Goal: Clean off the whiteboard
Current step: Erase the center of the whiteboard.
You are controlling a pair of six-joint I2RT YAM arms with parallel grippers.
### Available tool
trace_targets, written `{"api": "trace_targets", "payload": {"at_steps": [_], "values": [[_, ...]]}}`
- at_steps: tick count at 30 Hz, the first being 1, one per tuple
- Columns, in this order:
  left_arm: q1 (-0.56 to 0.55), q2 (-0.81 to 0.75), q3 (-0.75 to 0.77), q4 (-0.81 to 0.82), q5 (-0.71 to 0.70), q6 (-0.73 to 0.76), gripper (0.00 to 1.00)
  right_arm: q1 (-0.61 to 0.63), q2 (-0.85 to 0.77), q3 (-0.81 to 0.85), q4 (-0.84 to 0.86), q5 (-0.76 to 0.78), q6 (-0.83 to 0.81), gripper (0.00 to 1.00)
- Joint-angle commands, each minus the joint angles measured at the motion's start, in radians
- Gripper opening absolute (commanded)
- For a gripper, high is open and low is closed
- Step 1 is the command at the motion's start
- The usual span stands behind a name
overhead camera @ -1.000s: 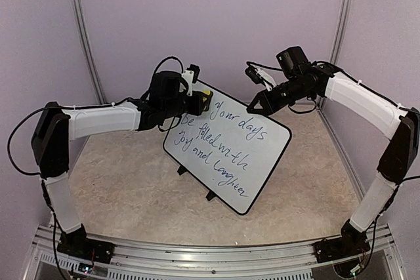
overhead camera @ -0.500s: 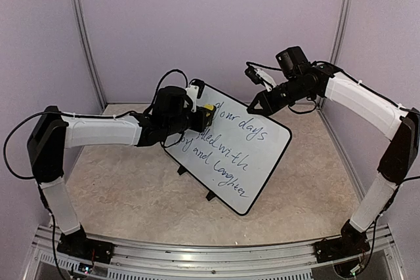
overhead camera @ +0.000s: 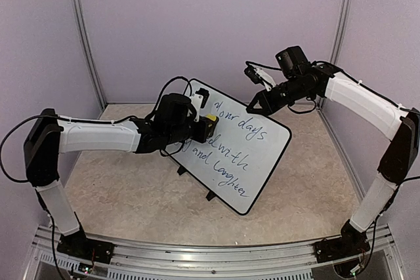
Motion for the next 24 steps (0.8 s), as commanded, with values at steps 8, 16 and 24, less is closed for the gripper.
{"api": "trace_targets", "payload": {"at_steps": [8, 16, 24], "values": [[0.010, 0.121, 0.202, -0.073, 0.074, 0.032, 0.15, 0.066, -0.053, 0.005, 0.037, -0.122, -0.123, 0.00], [0.013, 0.077, 0.086, -0.047, 0.045, 0.008, 0.15, 0.066, -0.054, 0.004, 0.039, -0.121, -0.121, 0.00], [0.018, 0.021, -0.038, -0.014, 0.041, -0.012, 0.15, 0.065, -0.050, 0.003, 0.040, -0.124, -0.121, 0.00]]}}
